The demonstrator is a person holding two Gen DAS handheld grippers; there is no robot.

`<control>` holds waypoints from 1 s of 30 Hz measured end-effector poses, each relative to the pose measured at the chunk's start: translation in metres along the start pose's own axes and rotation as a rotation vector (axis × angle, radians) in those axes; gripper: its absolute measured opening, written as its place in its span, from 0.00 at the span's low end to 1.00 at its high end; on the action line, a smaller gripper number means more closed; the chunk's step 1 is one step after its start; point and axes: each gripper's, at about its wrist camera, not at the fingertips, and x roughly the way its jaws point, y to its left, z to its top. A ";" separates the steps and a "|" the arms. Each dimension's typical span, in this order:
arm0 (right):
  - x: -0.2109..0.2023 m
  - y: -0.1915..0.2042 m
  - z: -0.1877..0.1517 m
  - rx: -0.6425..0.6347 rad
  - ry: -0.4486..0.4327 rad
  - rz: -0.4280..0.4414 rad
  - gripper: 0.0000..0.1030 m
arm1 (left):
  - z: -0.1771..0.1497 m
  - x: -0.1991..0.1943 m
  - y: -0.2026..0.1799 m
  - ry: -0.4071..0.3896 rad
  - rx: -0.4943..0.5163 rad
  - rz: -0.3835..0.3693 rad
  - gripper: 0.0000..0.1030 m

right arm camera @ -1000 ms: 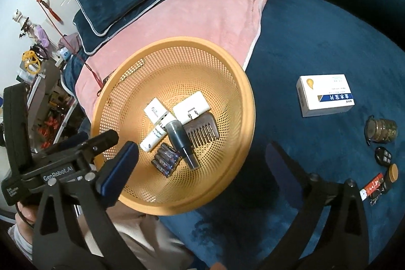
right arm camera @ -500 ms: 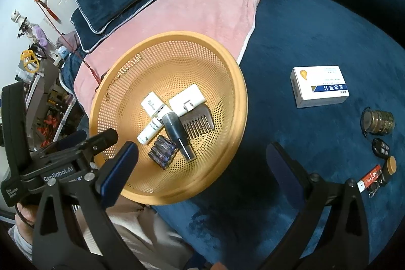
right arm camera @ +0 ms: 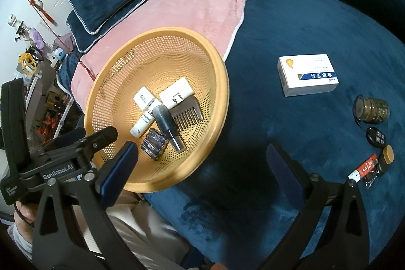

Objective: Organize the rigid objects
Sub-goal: 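Withdraw both tools from the basket toward the lighter and keychain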

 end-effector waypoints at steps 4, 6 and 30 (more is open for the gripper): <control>-0.003 -0.004 -0.002 0.007 -0.003 -0.001 0.99 | -0.002 0.000 -0.005 0.003 0.007 0.002 0.97; -0.005 -0.007 -0.003 0.011 -0.004 -0.002 0.99 | -0.003 -0.001 -0.009 0.004 0.012 0.002 0.97; -0.028 -0.061 -0.020 0.104 -0.027 -0.010 0.99 | -0.011 0.000 -0.072 0.020 0.122 0.007 0.97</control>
